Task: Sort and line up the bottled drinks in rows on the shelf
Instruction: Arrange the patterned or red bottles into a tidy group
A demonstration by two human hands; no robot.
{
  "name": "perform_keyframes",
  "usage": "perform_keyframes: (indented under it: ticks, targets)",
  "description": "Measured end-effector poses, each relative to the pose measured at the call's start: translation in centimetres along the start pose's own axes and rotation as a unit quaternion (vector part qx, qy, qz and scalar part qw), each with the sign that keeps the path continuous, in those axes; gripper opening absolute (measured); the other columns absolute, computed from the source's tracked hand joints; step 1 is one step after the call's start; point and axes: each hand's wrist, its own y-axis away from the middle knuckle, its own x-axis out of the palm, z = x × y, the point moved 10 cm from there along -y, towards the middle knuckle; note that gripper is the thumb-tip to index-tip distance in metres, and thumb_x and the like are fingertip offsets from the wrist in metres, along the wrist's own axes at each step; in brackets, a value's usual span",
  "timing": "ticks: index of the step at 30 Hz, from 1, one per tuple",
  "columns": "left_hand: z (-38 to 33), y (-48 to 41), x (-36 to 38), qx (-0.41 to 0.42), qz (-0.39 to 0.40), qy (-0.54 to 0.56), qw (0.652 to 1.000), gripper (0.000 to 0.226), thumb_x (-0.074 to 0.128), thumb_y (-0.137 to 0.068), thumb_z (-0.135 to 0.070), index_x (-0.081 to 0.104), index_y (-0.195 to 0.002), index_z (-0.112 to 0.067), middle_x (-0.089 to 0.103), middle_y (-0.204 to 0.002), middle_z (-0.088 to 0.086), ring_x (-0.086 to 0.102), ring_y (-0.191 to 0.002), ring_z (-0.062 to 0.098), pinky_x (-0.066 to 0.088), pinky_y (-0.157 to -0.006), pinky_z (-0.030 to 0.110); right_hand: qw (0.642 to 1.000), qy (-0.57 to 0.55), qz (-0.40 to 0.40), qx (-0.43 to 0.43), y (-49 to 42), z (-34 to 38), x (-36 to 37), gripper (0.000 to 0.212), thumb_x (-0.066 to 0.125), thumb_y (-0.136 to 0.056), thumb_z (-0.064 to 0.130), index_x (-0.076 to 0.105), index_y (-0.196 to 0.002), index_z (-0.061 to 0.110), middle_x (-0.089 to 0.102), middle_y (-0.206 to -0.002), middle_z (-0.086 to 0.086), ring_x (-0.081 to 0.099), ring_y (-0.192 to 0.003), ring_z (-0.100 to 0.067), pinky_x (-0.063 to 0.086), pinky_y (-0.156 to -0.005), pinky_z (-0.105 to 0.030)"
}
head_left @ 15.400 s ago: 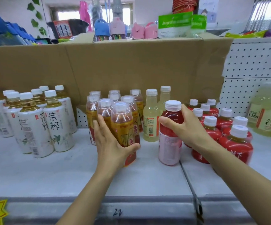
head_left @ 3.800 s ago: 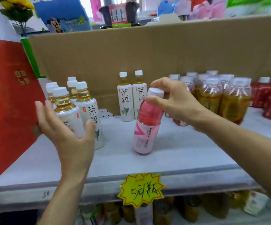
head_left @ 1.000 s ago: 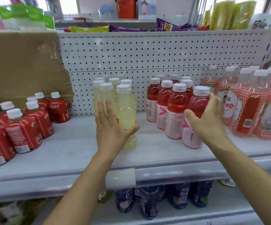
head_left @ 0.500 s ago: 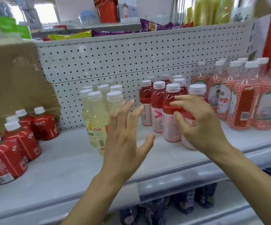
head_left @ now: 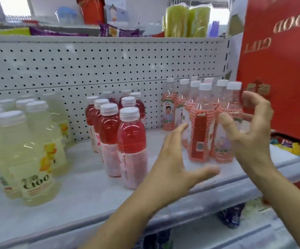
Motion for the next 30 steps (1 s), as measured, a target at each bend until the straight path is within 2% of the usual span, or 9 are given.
perform_keyframes:
  ticks: [5,7,10,14,16,18,22,26,30]
  targets:
    - [1.1,-6.8,2.2,-0.075,-0.075,0.068,0.992,0.116,0.078,-0.071,-0.06,0.002,-0.156,-0.04,0.011,-0.164,-0.013,0.016,-0.148,0.005,0.019,-0.122,0.04,0.973,-0.131,0.111,0.156,-4.4,-7.9,1.2,0.069,0.061,-0.089,0.049,0.035,-0.146,0.022,0.044,-0.143,0.0,0.046,-0.129,-0.012,0.04,-0.098,-0.021]
    - [1.0,-8.7,1.6,-0.084,-0.111,0.065,0.988,0.114,0.074,-0.07,-0.065,0.004,-0.156,-0.039,0.01,-0.165,-0.013,0.017,-0.148,0.008,0.02,-0.121,0.042,0.963,-0.152,0.152,0.164,-5.9,-8.9,2.2,0.072,0.058,-0.086,0.057,0.036,-0.146,0.022,0.047,-0.14,0.002,0.049,-0.123,-0.007,0.041,-0.099,-0.024]
    - [-0.4,-11.4,0.0,-0.07,-0.159,0.056,0.983,0.109,0.068,-0.067,-0.069,0.015,-0.155,-0.033,0.024,-0.161,-0.011,0.029,-0.143,0.008,0.028,-0.116,0.038,0.96,-0.158,0.188,0.134,-8.5,-8.4,3.2,0.062,0.057,-0.09,0.055,0.042,-0.142,0.025,0.053,-0.131,0.007,0.053,-0.12,-0.005,0.044,-0.097,-0.027]
    - [-2.5,-14.7,-0.7,-0.04,-0.184,0.041,0.981,0.057,0.072,-0.084,-0.049,0.048,-0.13,-0.028,0.064,-0.117,-0.007,0.062,-0.106,0.008,0.051,-0.095,0.032,0.971,-0.11,0.184,0.101,-11.2,-7.1,3.4,0.05,0.067,-0.089,0.047,0.051,-0.131,0.024,0.058,-0.11,0.007,0.057,-0.098,-0.004,0.049,-0.078,-0.022]
    - [-3.2,-15.9,-0.1,-0.028,-0.174,0.04,0.983,0.03,0.069,-0.091,-0.039,0.054,-0.112,-0.023,0.071,-0.096,0.006,0.069,-0.087,0.016,0.058,-0.084,0.042,0.969,-0.089,0.208,0.098,-11.3,-6.5,4.0,0.039,0.068,-0.089,0.044,0.057,-0.12,0.023,0.062,-0.101,0.005,0.062,-0.089,-0.011,0.055,-0.075,-0.031]
    - [-3.6,-16.4,0.2,-0.016,-0.17,0.047,0.984,0.02,0.064,-0.096,-0.031,0.051,-0.103,-0.018,0.07,-0.09,0.019,0.067,-0.075,0.021,0.056,-0.077,0.045,0.961,-0.084,0.248,0.086,-10.8,-5.7,5.0,0.023,0.066,-0.092,0.034,0.06,-0.109,0.019,0.069,-0.094,-0.003,0.07,-0.079,-0.021,0.06,-0.071,-0.041]
    - [-3.4,-15.1,-1.4,-0.029,-0.182,0.014,0.983,0.018,0.059,-0.099,-0.027,0.046,-0.107,-0.017,0.069,-0.093,0.018,0.069,-0.078,0.028,0.057,-0.075,0.041,0.97,-0.068,0.224,0.061,-11.5,-6.0,4.1,0.006,0.059,-0.095,0.019,0.057,-0.097,0.013,0.068,-0.083,-0.009,0.068,-0.066,-0.025,0.056,-0.055,-0.035]
    - [-1.7,-12.5,-5.3,-0.065,-0.243,-0.021,0.968,0.022,0.059,-0.097,-0.032,0.045,-0.107,-0.018,0.069,-0.086,0.006,0.07,-0.077,0.017,0.058,-0.072,0.034,0.98,-0.031,0.185,0.067,-12.8,-8.6,2.0,0.005,0.058,-0.096,0.018,0.055,-0.095,0.014,0.064,-0.083,-0.007,0.064,-0.072,-0.026,0.052,-0.061,-0.036]
    - [-0.8,-11.3,-7.6,-0.082,-0.306,-0.028,0.948,0.021,0.06,-0.098,-0.027,0.043,-0.106,-0.019,0.066,-0.089,0.012,0.068,-0.087,0.032,0.058,-0.081,0.049,0.987,0.006,0.147,0.069,-14.2,-10.6,0.1,0.001,0.057,-0.093,0.013,0.057,-0.094,0.012,0.06,-0.082,-0.006,0.057,-0.069,-0.023,0.042,-0.057,-0.027]
